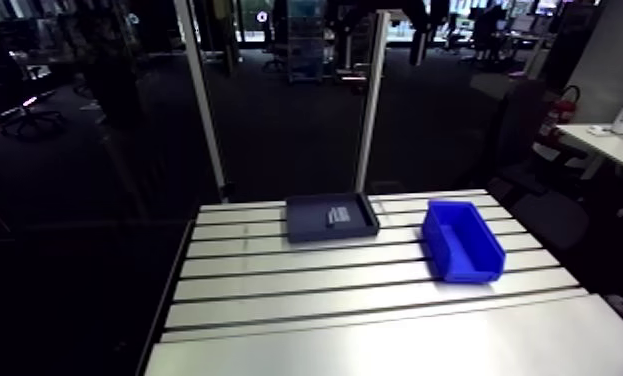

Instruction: Pick up the M10 bolt from the tray and put it into the blue bin.

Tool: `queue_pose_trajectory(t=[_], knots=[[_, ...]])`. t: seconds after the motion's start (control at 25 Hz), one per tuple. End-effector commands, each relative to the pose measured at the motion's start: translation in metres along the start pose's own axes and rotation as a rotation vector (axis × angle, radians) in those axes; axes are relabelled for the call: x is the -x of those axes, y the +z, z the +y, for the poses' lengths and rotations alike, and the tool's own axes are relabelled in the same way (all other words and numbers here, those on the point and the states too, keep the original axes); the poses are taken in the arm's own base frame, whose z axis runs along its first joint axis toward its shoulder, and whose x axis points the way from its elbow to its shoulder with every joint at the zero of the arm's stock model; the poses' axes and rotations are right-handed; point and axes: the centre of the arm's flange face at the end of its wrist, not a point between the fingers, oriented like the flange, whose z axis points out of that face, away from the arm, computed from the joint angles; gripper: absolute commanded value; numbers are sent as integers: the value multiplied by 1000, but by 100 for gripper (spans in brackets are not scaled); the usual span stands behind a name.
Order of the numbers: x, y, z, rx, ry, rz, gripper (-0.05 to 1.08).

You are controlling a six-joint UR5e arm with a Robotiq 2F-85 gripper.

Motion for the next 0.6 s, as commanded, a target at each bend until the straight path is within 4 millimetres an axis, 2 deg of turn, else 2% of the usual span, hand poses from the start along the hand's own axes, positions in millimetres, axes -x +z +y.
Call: queue_pose_trajectory(t=[0.04,0.56,0.6], knots=[[3,-6,-1,-11,26,14,1],[-4,-4,-1,-10,45,10,1],[-10,1,0,-9,61,2,1]])
